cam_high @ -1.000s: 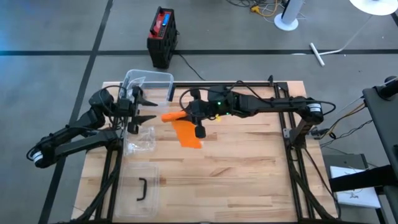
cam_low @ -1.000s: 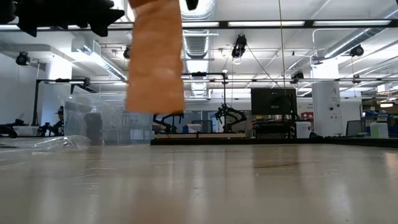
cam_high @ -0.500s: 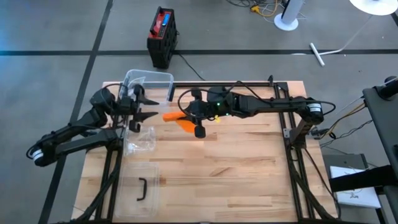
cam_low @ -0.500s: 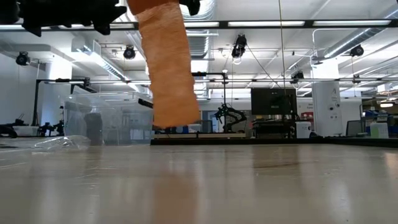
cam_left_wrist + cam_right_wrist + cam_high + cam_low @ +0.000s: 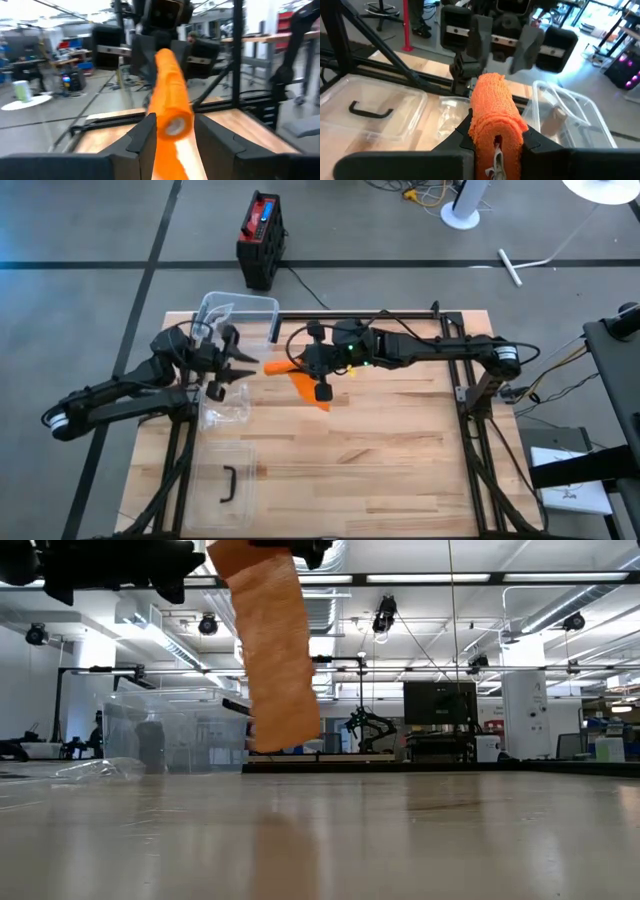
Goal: Roll bandage
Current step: Roll the orange bandage
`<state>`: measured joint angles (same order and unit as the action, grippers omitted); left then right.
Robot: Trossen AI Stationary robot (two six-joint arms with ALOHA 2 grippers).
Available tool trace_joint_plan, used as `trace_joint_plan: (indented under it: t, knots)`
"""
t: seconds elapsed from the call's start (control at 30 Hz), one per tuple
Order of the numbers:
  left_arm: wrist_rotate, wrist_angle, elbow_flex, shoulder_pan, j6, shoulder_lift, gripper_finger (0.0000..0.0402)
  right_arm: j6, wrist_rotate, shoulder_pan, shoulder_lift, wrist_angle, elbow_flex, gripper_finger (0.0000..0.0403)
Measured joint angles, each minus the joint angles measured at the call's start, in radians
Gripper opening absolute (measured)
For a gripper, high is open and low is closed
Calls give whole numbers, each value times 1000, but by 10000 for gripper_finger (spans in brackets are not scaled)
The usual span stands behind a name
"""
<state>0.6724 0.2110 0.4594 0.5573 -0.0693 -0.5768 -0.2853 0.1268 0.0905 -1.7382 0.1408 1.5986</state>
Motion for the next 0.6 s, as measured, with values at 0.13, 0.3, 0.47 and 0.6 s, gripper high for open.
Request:
trace_joint_plan:
  t: [0.13,0.3,0.47,0.6]
  knots:
    - [-2,35,-27,-78,43,20,116,-17,1,-16,3,-5,0,48]
    - [-82,104,-72,-189,106,33,117,-3,2,-16,3,0,0,48]
    - [-221,113,-85,-299,112,33,116,-4,1,-21,5,51,0,48]
    - [-351,141,-85,-342,73,27,120,-38,3,-23,19,98,0,48]
